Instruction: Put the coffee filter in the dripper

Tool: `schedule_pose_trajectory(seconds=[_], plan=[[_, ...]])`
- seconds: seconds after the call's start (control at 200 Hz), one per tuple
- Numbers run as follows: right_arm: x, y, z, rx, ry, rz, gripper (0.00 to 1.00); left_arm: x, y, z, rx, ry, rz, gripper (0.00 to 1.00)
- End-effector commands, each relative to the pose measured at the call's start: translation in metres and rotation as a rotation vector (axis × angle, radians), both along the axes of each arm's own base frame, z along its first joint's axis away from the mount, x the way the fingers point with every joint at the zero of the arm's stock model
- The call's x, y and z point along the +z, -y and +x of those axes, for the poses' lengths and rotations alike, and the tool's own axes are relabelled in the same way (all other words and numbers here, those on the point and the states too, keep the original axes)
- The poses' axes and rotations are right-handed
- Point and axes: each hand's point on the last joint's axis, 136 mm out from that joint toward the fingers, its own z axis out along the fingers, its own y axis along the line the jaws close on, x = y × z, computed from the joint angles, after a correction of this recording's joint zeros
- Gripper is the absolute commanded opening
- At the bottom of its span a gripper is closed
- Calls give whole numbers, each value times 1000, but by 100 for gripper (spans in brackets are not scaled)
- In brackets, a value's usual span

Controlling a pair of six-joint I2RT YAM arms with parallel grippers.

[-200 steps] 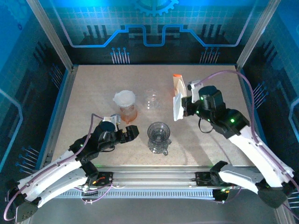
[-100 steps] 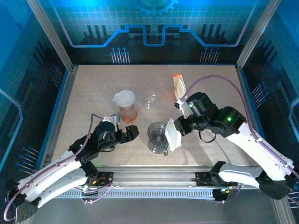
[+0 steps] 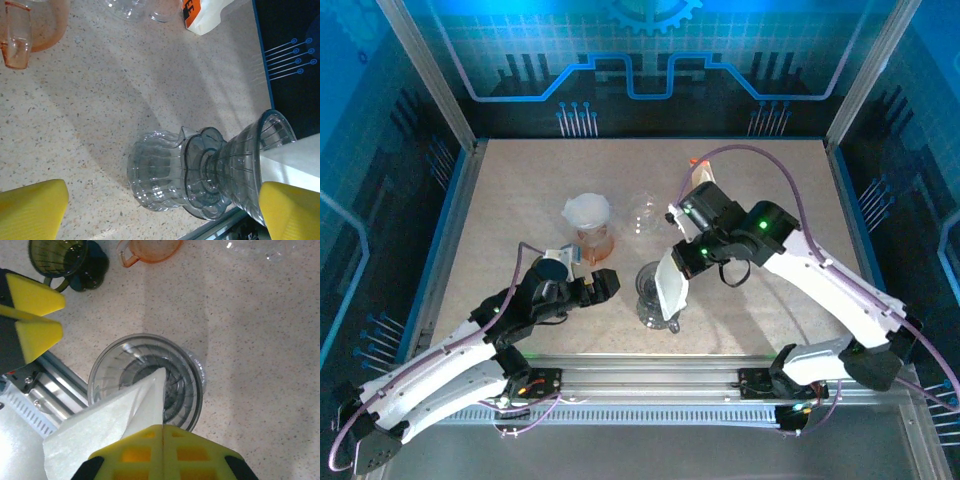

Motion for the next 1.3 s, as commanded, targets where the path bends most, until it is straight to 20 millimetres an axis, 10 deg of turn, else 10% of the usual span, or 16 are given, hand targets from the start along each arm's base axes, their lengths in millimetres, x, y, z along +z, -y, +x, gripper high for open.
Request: schedule_pose_trajectory(seconds=[0.0,0.65,0.846,1.291], plan=[[-4,3,-1,11,6,-97,0,15,6,2,-30,40,-23,99],[-32,-13,13,54,115,-293,0,64,59,-4,-297,128,-193,94],[-27,-13,13,36,147,-250,20,54,69,-4,-330,85,-193,72],[-19,-4,3,10,183,-159,51,49,74,-5,-340,50,-201,65]])
